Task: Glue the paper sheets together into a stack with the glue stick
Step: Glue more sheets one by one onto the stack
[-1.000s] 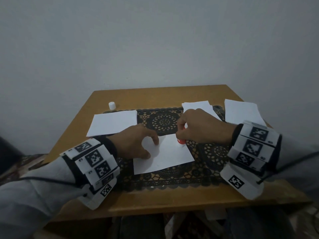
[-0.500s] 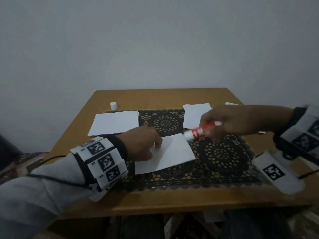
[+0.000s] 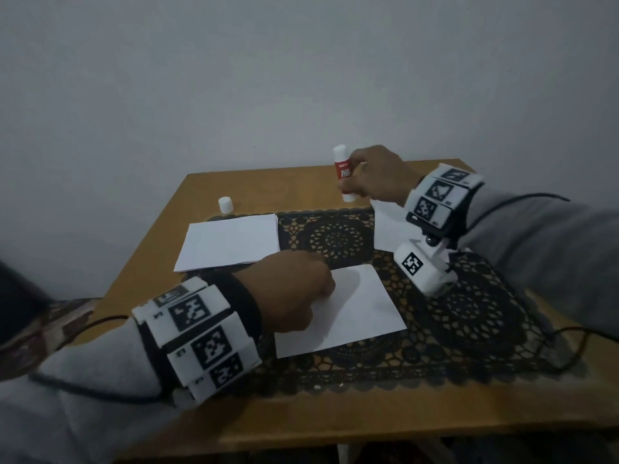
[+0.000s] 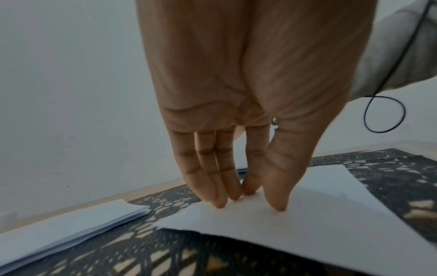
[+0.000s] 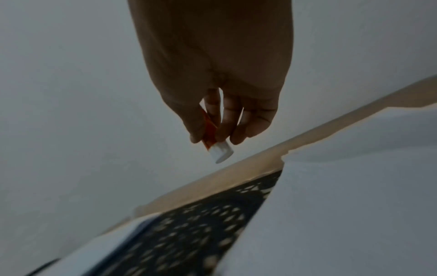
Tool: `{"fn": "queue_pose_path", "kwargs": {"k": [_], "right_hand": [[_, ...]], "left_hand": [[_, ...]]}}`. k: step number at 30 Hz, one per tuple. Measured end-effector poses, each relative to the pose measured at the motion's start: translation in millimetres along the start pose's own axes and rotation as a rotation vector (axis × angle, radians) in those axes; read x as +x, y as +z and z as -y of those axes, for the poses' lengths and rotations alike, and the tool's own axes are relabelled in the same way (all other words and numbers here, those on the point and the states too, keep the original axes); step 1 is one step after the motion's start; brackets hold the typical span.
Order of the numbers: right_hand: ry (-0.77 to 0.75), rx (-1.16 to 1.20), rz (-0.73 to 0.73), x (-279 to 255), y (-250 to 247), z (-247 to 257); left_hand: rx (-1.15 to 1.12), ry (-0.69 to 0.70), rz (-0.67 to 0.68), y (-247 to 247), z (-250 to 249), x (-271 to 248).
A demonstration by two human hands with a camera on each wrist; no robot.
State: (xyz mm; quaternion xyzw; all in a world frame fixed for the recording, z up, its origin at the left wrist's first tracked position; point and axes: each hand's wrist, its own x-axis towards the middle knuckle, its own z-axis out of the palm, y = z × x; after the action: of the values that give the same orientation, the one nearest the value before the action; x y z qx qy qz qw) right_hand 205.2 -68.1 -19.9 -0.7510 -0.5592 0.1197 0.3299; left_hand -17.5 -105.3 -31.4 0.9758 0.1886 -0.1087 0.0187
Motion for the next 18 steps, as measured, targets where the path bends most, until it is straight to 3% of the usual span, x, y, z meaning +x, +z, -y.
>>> {"fn": "queue_pose_path", "kwargs": {"k": [7,18], "right_hand": [[0.079,-0.215,-0.008,40.0,23.4,-20.1],[0.11,-0.21,0.022,36.5,20.1,-18.4]], "left_hand": [[0.027,0.047,0.01,2.4,3.8,5.1],[0.083,0.046,0.018,3.1,0.1,5.9]]}}
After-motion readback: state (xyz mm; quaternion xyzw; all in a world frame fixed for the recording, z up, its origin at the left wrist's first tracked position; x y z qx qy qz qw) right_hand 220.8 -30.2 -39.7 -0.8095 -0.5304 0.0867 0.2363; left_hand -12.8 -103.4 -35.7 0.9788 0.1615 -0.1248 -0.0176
